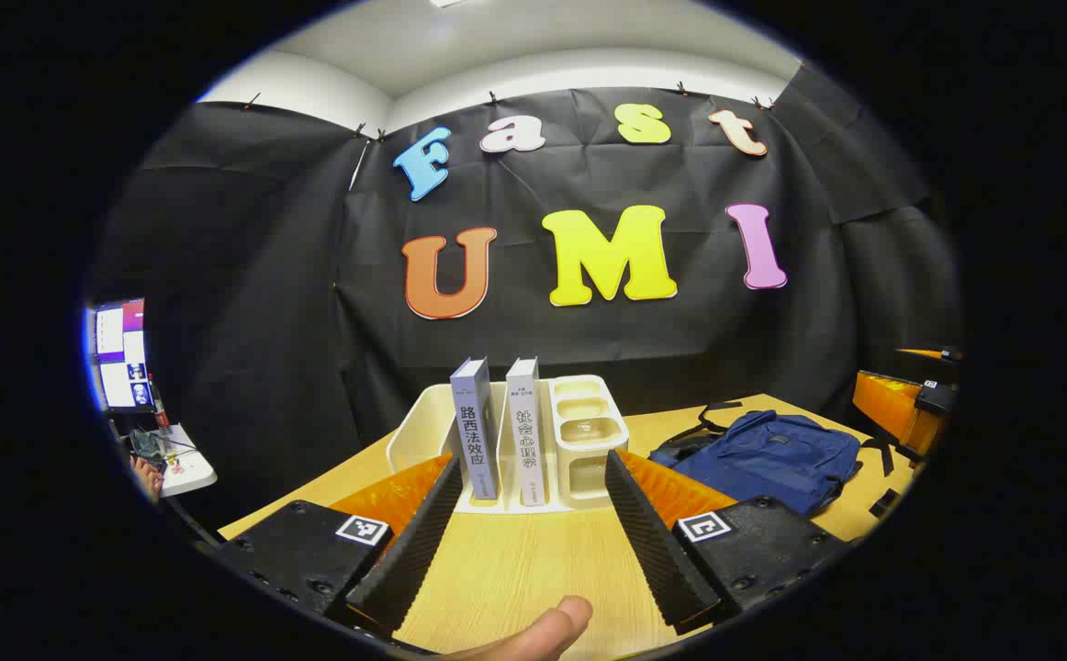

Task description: Open the schoolbag, grab two books from the bookshelf and put them into the schoolbag.

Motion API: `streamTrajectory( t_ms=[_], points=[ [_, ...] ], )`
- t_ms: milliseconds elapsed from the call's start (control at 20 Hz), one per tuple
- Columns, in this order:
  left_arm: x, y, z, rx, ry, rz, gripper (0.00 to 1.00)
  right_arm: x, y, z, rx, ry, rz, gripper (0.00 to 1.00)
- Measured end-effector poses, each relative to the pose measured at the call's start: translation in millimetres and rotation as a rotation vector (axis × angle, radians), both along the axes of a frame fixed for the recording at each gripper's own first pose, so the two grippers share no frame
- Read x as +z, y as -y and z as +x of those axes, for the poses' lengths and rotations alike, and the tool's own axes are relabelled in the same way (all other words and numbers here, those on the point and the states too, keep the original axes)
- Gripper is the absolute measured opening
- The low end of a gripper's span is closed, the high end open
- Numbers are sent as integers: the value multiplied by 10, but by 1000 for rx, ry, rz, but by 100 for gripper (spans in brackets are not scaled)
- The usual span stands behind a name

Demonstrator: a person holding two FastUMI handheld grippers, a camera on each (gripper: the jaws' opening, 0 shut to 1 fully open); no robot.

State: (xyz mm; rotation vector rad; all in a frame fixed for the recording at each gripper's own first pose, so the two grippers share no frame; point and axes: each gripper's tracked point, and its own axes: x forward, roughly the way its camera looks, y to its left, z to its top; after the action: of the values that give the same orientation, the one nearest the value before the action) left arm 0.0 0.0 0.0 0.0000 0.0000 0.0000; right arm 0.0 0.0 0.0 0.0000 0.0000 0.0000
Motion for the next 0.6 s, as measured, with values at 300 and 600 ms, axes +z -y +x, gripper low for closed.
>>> streamTrajectory(
  t_ms=[300, 600],
  points=[
    [192, -187, -122, -14, 46, -46, 98, -26, -12, -142, -35, -46, -32, 97],
    [196, -294, -166, -11, 60, 22, 98, -19, 92, -249, -90, -26, -55, 95]
  ],
)
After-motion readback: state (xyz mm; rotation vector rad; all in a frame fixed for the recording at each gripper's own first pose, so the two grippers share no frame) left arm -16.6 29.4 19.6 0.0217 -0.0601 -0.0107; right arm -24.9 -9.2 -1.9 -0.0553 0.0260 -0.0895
